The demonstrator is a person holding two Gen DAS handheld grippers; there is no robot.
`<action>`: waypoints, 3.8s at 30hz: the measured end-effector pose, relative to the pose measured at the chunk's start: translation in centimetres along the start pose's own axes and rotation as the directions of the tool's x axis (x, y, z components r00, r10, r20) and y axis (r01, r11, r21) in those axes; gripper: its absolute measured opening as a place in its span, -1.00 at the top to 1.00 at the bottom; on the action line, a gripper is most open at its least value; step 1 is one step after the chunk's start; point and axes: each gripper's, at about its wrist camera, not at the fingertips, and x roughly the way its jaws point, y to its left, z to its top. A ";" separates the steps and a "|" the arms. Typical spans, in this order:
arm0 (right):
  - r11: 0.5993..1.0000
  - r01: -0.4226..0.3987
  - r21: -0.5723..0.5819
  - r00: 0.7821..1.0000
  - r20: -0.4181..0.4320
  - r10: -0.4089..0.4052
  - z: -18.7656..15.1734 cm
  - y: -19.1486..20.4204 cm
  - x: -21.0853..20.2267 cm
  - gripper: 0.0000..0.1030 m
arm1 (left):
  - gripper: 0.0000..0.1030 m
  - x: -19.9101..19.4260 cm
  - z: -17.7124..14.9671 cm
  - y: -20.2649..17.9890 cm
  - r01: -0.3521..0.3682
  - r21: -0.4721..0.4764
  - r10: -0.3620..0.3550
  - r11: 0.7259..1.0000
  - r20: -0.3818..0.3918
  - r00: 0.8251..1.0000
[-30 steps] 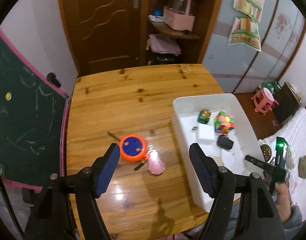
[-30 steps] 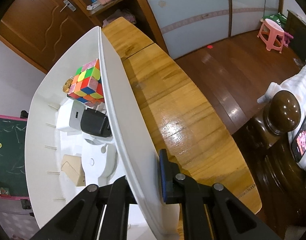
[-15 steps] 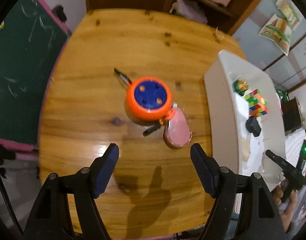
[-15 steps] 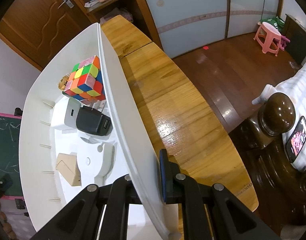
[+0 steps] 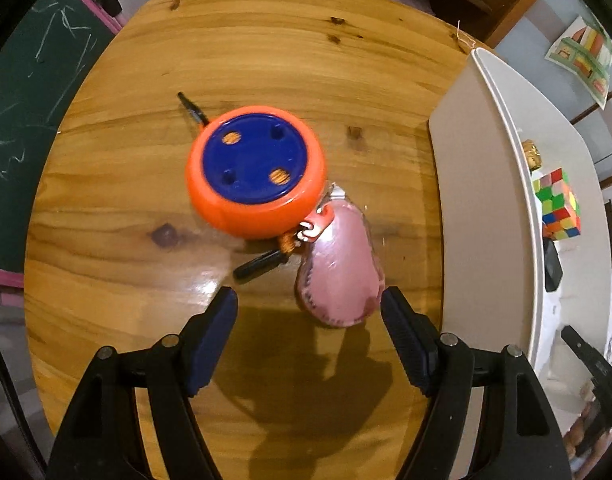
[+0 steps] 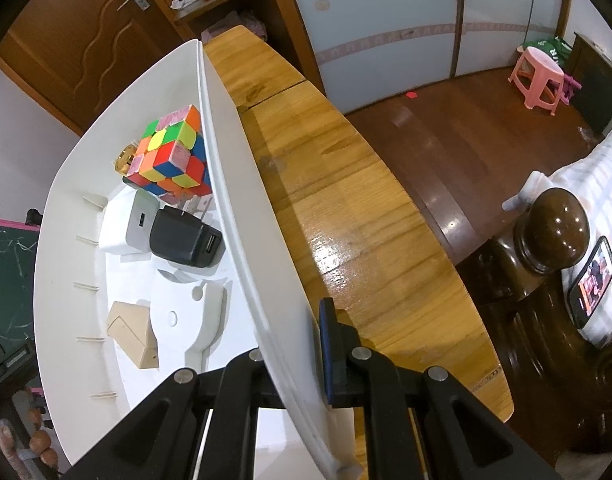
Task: Organize rigid objects
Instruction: 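Move the left tool back to the pink pouch beside the cord reel, then close the left gripper on the pink pouch, then carry the pink pouch into the white bin and open the left gripper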
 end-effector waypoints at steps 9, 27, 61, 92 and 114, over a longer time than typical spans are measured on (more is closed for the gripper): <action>1.000 -0.016 -0.004 1.000 -0.019 0.016 -0.1 -0.5 0.6 0.81 | -0.50 0.8 0.1 -1.2 -0.008 -0.003 0.008 1.000 0.002 1.000; 1.000 -0.017 -0.008 1.000 -0.017 0.017 -0.3 -0.5 0.6 0.81 | -0.27 1.5 -1.2 -2.2 -0.135 0.076 0.130 0.988 0.073 0.989; 1.000 -0.028 -0.005 1.000 -0.006 0.028 -0.3 -0.5 0.4 0.81 | -0.06 -7.0 -4.3 -0.7 -0.101 0.132 0.066 0.986 0.244 0.968; 0.999 -0.047 -0.010 0.999 0.009 0.047 -0.6 -0.7 0.6 0.80 | -0.06 -8.2 -1.2 -16.4 0.045 0.425 -0.130 0.904 0.173 0.976; 0.997 -0.074 -0.032 0.997 0.010 0.074 -0.5 -1.0 0.8 0.78 | -0.36 -0.1 -2.6 -18.5 -0.014 0.473 0.012 0.881 0.006 1.000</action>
